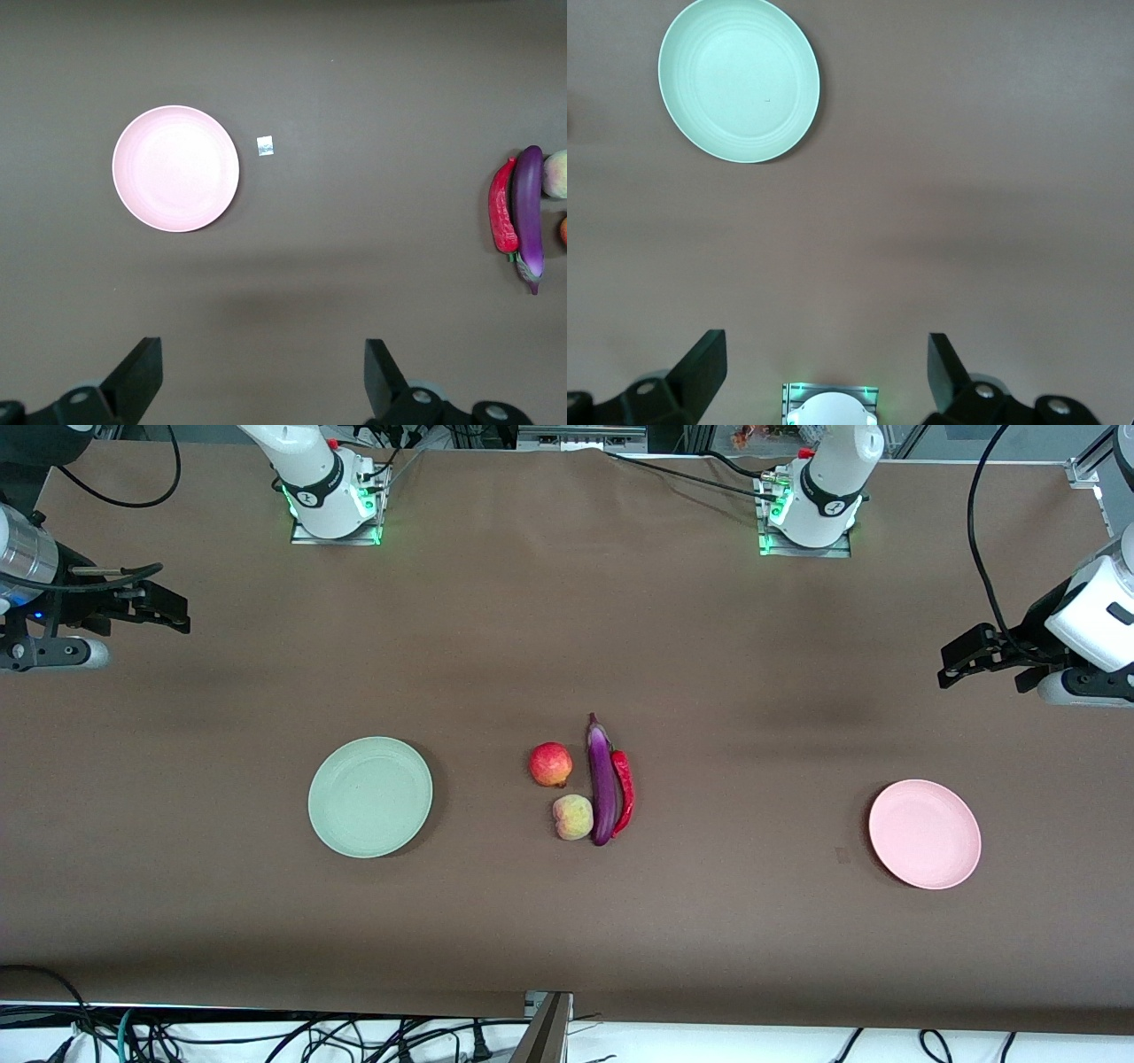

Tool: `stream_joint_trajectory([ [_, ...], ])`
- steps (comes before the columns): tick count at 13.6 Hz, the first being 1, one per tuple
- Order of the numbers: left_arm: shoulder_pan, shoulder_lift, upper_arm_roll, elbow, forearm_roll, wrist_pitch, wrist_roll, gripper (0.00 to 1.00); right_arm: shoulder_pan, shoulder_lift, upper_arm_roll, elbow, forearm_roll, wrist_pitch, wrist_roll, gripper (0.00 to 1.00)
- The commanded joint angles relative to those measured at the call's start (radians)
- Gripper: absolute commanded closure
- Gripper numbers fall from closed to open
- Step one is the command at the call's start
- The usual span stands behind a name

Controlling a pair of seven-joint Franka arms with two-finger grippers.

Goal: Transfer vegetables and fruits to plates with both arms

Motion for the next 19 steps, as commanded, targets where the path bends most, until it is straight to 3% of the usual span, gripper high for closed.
stream_joint_trajectory([
  [1,0.002,0.016,-0.003,0.034,0.010,-0.024,-0.004,0.00,-0.012,0.008,0.010,0.022,-0.004,-0.004,-0.013,0.00],
  [19,0.031,0.040,0.009,0.028,0.010,-0.032,-0.004,0.00,-0.003,0.057,0.014,0.020,0.002,0.010,-0.005,0.00],
])
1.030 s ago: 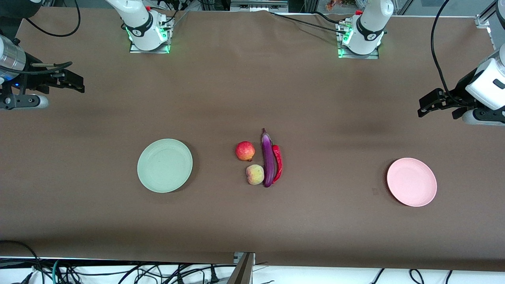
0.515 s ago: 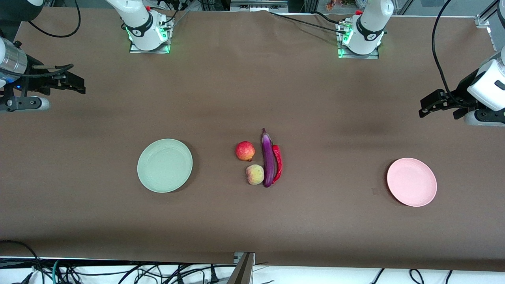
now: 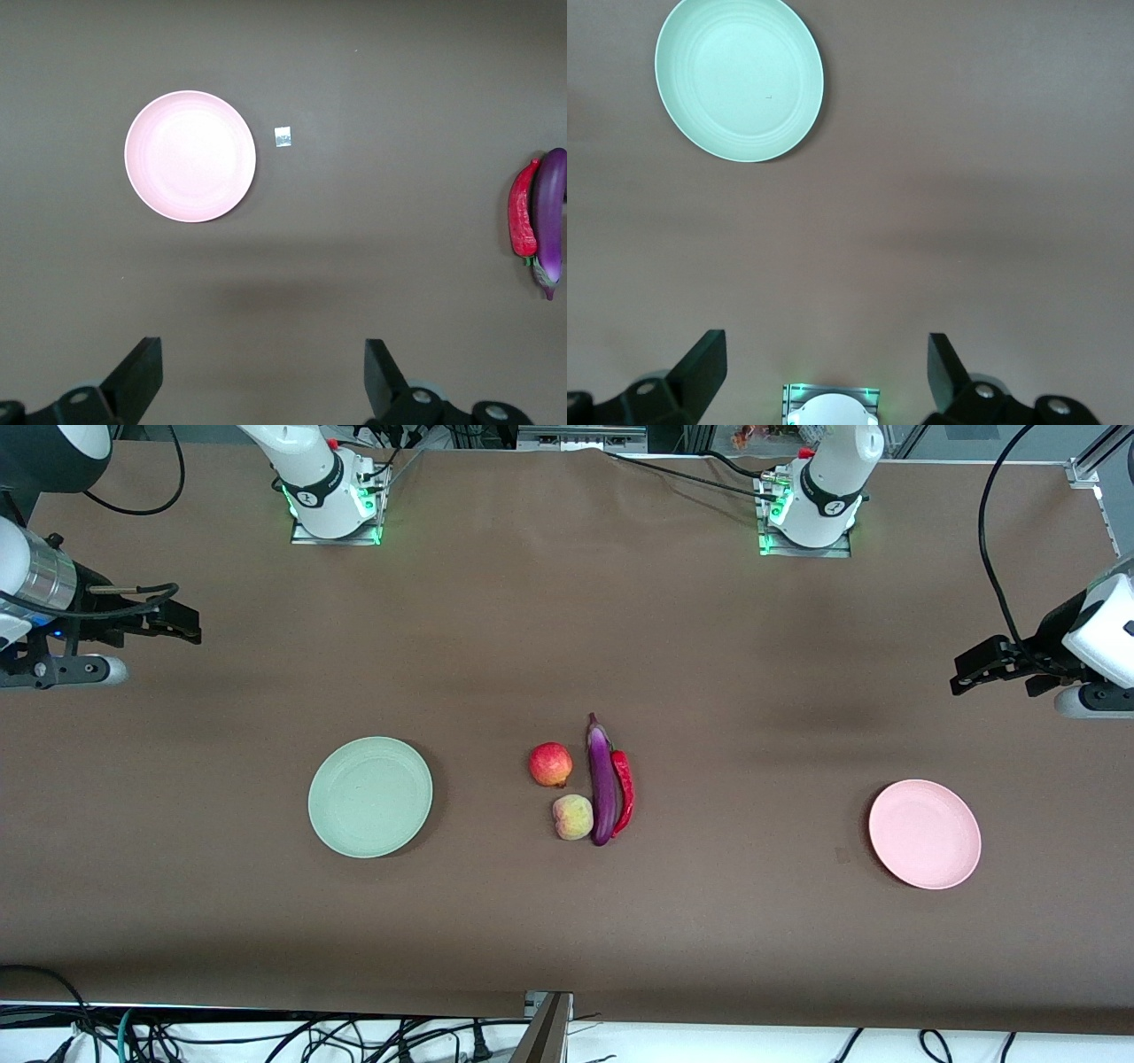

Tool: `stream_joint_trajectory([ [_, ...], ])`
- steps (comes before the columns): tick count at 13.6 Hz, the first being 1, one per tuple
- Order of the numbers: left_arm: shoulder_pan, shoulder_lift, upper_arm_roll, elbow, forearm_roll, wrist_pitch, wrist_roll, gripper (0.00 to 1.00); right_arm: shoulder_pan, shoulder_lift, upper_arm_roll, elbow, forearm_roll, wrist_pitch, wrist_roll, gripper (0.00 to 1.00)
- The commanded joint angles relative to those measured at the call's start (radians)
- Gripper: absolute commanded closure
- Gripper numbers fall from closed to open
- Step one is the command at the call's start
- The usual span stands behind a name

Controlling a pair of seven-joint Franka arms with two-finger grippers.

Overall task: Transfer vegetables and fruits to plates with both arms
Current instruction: 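Reach the right gripper toward the red pomegranate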

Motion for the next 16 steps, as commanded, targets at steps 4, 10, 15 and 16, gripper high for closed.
stream_joint_trajectory([
  [4,0.018,0.018,-0.005,0.028,0.010,-0.041,-0.004,0.00,-0.004,0.060,0.007,0.020,0.002,-0.007,-0.005,0.00],
  [10,0.034,0.027,-0.005,0.025,0.010,-0.053,-0.002,0.00,0.000,0.114,0.007,0.005,0.083,0.071,0.012,0.00],
  [15,0.039,0.033,-0.007,0.028,0.010,-0.055,-0.004,0.00,0.121,0.241,0.008,0.011,0.157,0.234,0.209,0.00],
  [16,0.039,0.033,-0.007,0.028,0.010,-0.064,-0.002,0.00,0.167,0.270,0.008,0.013,0.163,0.280,0.285,0.00],
])
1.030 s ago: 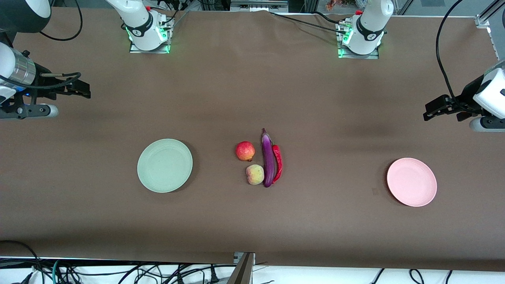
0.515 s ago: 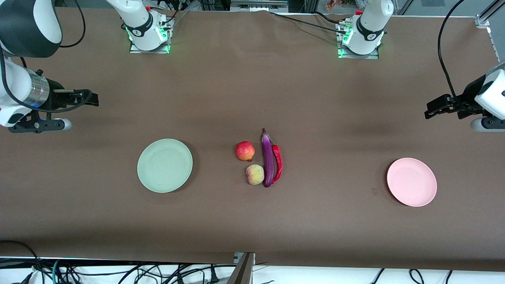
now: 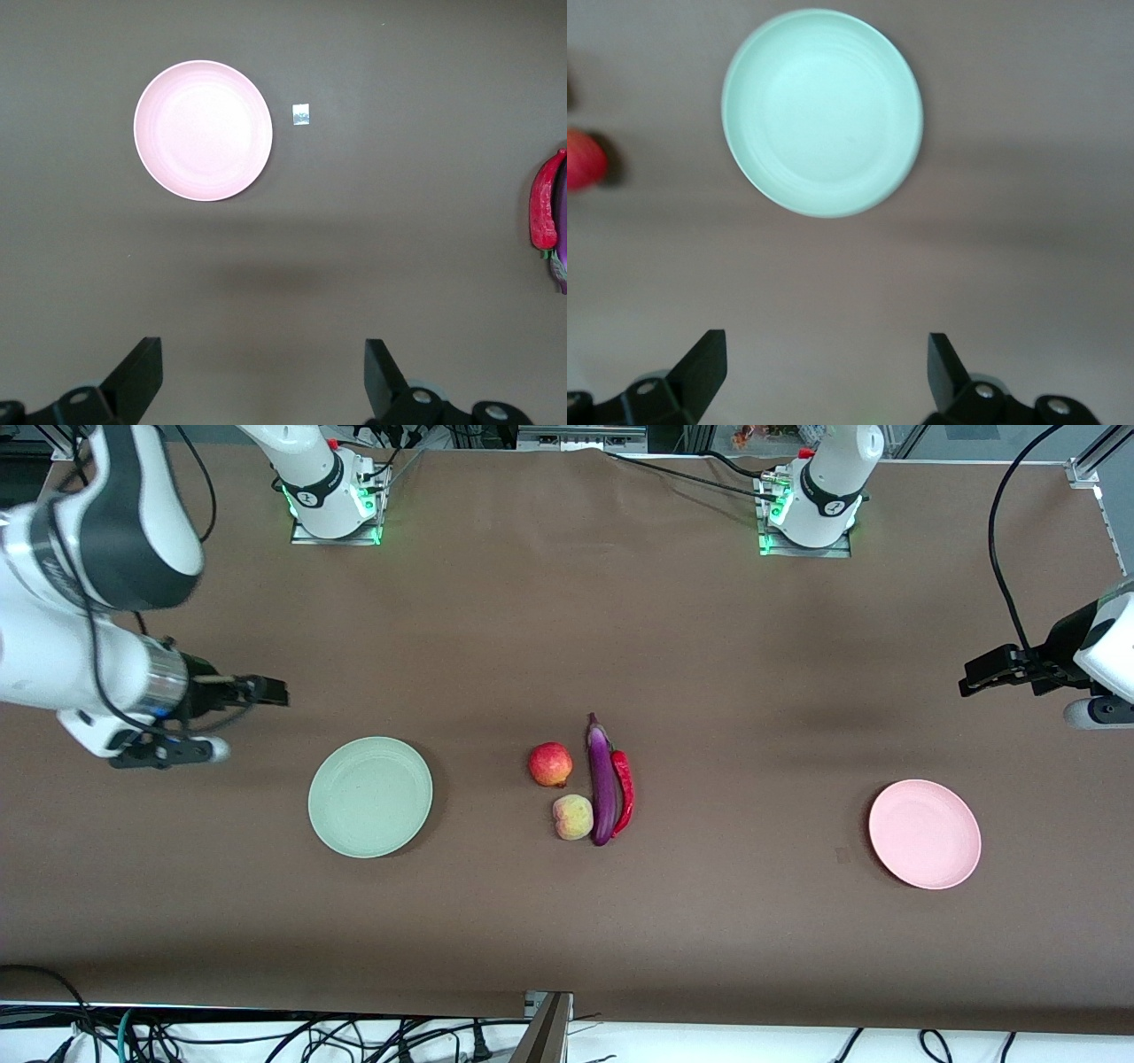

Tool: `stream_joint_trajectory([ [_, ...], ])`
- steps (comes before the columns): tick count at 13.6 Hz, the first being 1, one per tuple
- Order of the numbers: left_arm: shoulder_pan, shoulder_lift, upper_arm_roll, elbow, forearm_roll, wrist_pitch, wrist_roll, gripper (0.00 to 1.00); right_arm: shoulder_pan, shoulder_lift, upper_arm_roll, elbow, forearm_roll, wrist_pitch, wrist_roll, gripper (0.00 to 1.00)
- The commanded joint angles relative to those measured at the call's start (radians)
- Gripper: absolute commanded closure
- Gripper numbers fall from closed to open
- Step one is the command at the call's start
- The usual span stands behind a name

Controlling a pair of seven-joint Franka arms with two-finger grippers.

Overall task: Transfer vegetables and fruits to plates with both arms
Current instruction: 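Reach the right gripper toward the red pomegranate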

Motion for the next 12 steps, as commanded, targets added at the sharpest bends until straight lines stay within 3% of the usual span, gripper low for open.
stream_joint_trajectory([
  [1,0.004,0.010,-0.007,0.031,0.010,-0.029,-0.002,0.00,0.113,0.077,-0.001,0.016,0.024,0.112,0.191,0.00],
  [8,-0.001,0.010,-0.014,0.037,0.010,-0.030,-0.004,0.00,0.365,0.274,-0.001,0.016,0.020,0.512,0.634,0.00],
  [12,-0.002,0.010,-0.016,0.039,0.008,-0.027,-0.001,0.00,0.439,0.363,-0.001,0.016,0.022,0.644,0.689,0.00],
])
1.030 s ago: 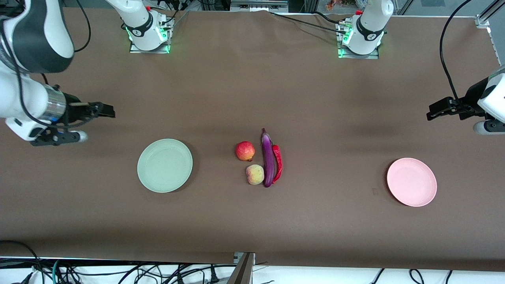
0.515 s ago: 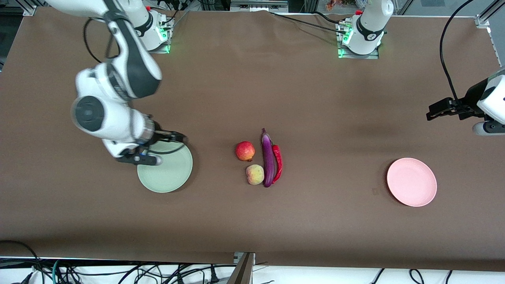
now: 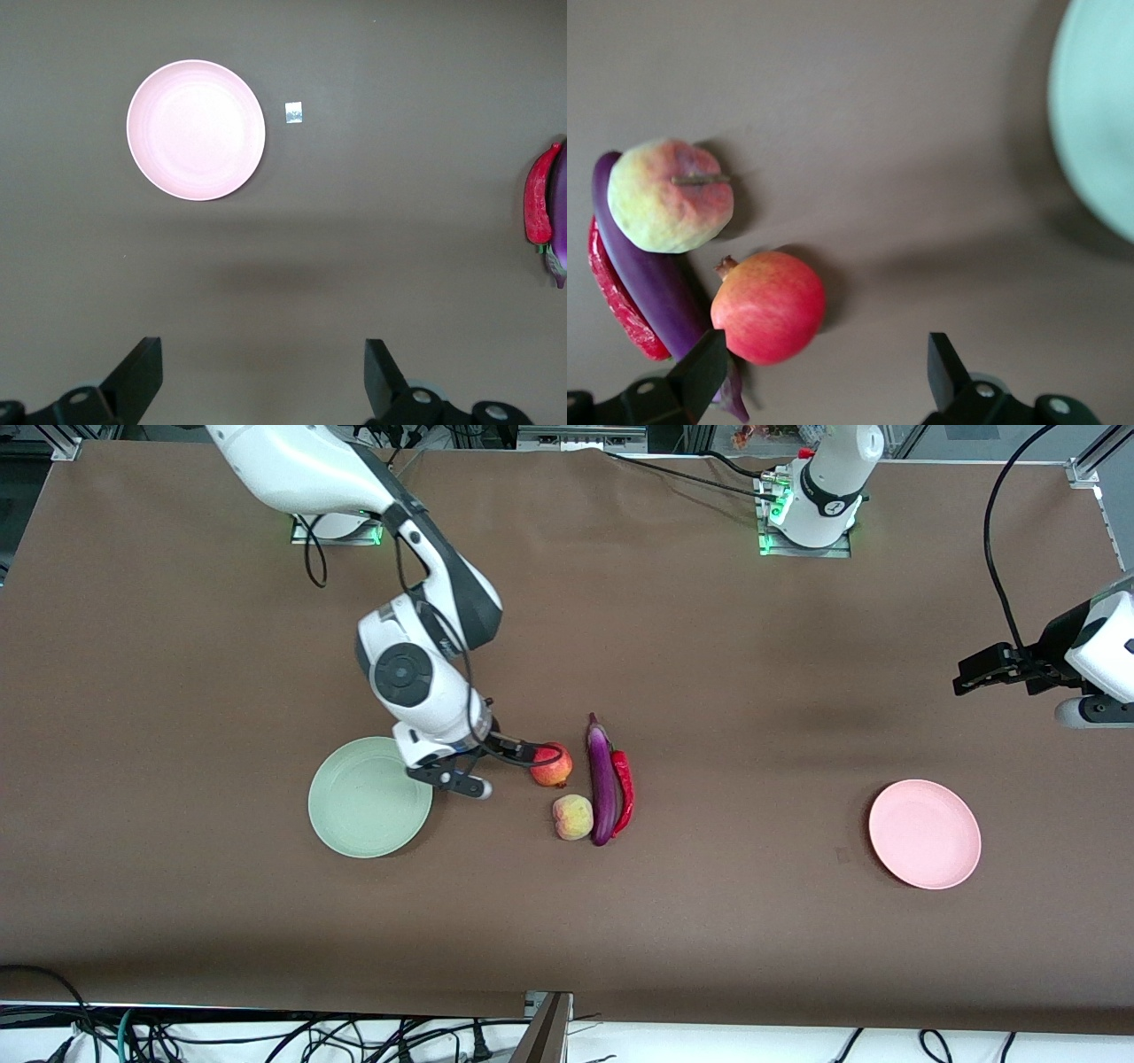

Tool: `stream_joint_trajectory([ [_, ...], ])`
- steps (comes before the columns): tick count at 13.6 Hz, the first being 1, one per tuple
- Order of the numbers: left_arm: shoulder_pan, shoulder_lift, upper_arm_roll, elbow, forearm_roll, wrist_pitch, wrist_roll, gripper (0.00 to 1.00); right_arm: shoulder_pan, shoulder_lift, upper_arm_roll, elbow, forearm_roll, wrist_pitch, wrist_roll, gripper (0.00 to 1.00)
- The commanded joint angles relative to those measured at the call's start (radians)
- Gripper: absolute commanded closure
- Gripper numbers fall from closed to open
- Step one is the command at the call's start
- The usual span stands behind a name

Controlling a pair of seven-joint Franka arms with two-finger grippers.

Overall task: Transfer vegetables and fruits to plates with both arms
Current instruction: 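Grasp the pomegranate with the right gripper while the left gripper reaches in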

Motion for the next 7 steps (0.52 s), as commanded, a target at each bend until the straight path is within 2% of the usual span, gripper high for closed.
stream_joint_trajectory([
  [1,-0.005,0.011,-0.003,0.033,-0.023,-0.015,0.007,0.00,0.029,0.048,-0.008,0.016,0.014,0.059,0.027,0.00],
  [3,-0.001,0.011,-0.003,0.034,-0.147,0.007,0.015,0.00,0.062,0.077,-0.008,0.016,0.011,0.123,0.076,0.00],
  [7,-0.005,0.031,-0.003,0.036,-0.150,0.013,0.015,0.00,0.071,0.106,-0.008,0.018,0.012,0.180,0.087,0.00],
])
